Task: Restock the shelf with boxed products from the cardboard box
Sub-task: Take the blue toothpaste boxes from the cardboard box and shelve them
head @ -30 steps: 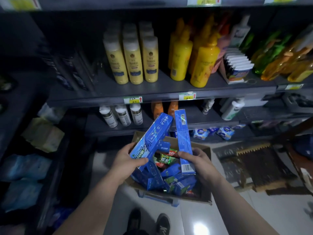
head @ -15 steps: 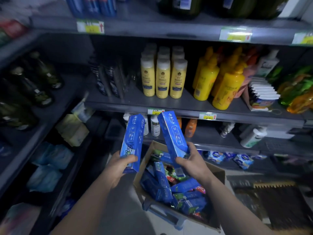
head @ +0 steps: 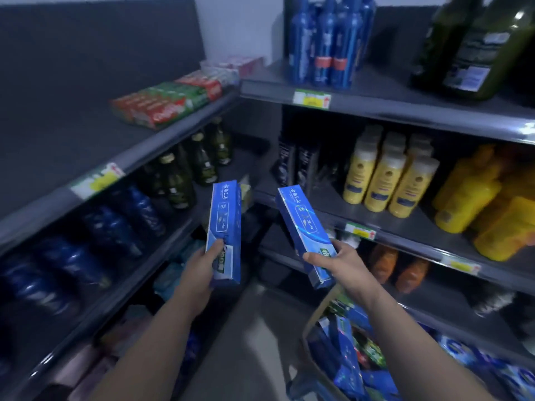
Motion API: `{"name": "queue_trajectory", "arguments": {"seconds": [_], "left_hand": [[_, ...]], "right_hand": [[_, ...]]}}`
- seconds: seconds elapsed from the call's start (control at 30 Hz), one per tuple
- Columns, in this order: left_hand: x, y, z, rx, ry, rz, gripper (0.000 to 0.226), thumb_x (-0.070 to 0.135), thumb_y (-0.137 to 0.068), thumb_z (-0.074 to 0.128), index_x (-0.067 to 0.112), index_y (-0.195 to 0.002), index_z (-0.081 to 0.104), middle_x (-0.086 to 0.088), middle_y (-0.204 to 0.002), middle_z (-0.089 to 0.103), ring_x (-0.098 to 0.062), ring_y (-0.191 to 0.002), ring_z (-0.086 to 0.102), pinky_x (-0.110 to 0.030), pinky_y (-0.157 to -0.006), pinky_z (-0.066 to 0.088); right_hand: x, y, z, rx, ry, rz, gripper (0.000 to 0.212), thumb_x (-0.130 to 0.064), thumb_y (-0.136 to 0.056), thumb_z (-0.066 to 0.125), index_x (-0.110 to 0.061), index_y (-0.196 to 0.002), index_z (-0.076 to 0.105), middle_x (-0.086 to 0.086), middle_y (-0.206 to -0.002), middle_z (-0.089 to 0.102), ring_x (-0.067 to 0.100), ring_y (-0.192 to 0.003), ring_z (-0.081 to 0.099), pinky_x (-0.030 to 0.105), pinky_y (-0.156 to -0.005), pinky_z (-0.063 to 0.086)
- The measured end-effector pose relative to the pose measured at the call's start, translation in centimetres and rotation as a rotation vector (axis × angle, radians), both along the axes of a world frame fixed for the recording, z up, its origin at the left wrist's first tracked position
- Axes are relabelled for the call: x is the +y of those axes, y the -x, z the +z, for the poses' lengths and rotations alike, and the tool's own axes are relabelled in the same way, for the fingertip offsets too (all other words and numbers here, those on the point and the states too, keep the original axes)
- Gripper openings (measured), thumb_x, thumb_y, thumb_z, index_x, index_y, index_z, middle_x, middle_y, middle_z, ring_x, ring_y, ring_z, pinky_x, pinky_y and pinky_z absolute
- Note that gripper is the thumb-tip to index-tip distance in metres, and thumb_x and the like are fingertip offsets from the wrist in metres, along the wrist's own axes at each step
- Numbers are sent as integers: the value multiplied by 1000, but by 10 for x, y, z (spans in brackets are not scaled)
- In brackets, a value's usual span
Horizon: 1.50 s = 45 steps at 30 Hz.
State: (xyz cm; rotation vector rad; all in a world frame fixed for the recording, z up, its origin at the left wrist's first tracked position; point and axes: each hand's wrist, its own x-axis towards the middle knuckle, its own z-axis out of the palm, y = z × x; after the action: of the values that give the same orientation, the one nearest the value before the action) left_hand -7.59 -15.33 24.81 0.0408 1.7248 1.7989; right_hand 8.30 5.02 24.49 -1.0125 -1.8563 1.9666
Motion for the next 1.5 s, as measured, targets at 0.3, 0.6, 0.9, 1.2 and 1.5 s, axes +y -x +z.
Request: {"name": "queue_trajectory", "arguments": {"seconds": [0.3,0.6,0.9,1.2,1.5], "left_hand": [[-123,48,65,236,-13,215,21,20,-89,57,15,-108,50,-13,-101,63,-26,-77,64,-39,-67,53],[-226,60,107,394,-111,390,26,46,-98,41,29,-100,61,11,-89,69,4,-69,67,-16,-62,55],[-315,71,148,409,-317,755,13,22,-97,50,10,-103,54,-5,-86,71,-17,-69,69,-31,-60,54],[-369,55,155,510,-231,1105,34,33,-83,70,14,-102,51,8,-72,62,-21,-86,61,-36,-84,49],[-408,9,149,651,-145,1388,88,-3,-74,75,28,-135,19,-14,-91,62,-34,-85,65,-52,-78,57]], "right_hand": [[-106,98,66,155,-40,216,37,-7,-73,80,-12,-106,64,6,-92,75,17,-69,68,25,-57,54],[-204,172,103,256,-85,435,32,-11,-75,80,-10,-104,66,10,-93,74,21,-72,68,31,-62,55],[-261,231,130,344,-139,668,23,-12,-75,79,-15,-96,69,1,-83,75,14,-68,69,27,-62,53],[-315,284,155,385,-110,974,35,-13,-70,83,-8,-102,70,14,-94,74,25,-75,68,39,-71,54],[-375,306,164,412,-150,1252,37,-19,-72,82,-13,-106,69,6,-95,75,28,-85,72,43,-78,56]]}}
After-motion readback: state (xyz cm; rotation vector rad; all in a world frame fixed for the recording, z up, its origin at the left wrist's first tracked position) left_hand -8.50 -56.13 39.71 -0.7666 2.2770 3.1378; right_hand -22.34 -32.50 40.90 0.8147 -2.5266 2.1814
